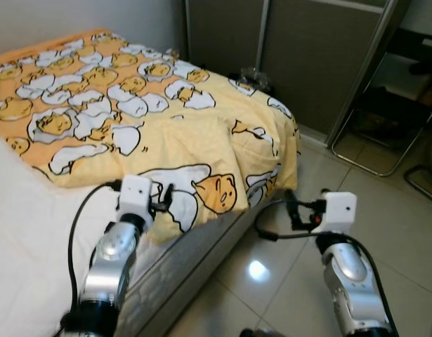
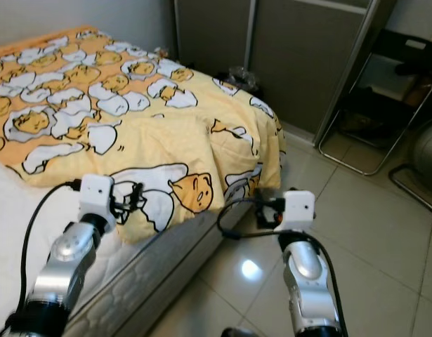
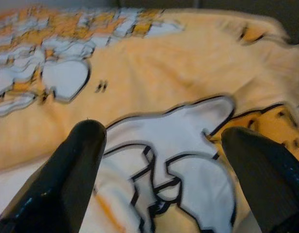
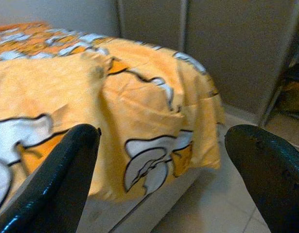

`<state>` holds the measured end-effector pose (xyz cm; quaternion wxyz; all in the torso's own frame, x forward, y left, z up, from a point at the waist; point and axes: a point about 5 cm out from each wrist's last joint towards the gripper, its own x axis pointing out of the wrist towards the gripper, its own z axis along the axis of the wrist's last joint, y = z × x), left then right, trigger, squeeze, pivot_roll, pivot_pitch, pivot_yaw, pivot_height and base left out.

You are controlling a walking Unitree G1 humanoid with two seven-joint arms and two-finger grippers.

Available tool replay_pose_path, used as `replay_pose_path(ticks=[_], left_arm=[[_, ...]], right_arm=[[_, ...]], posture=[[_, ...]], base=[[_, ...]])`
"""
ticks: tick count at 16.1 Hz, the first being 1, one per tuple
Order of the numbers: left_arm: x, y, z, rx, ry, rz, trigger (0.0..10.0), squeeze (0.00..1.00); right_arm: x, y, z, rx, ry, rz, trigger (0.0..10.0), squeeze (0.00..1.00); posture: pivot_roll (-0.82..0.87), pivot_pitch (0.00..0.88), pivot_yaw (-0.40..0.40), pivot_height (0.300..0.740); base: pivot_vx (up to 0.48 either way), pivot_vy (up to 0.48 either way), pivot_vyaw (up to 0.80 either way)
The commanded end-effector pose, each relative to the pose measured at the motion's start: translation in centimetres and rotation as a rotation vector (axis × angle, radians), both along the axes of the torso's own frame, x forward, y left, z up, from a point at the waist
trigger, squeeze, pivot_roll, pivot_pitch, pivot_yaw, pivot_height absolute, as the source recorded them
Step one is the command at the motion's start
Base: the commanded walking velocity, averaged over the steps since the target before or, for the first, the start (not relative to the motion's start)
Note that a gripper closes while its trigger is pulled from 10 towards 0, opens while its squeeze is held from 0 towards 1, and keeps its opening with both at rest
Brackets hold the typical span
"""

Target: Clean up the room

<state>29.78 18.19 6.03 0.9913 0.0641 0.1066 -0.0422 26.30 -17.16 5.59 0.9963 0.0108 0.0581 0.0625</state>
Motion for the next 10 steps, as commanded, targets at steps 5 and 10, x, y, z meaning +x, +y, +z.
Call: replay_pose_path(ticks=[5,10], left_arm=[[2.2,2.5,-0.5,0.057,0.097,0.153,10.0,0.00],[0.1,3.5,-3.6,-0.109,0.249,0.216,10.0,0.00]], right_arm=[[-1.9,2.1,-0.1,0.040,0.064,0.194,10.0,0.00],[-4.5,2.5,-0.4,0.057,0.148,0.292,10.0,0.00]], posture=[[-0.10,0.072,0.016,0.740],[-0.14,0.147,0.010,0.740]], base=[[0.000,0.000,0.00],[0.000,0.000,0.00]])
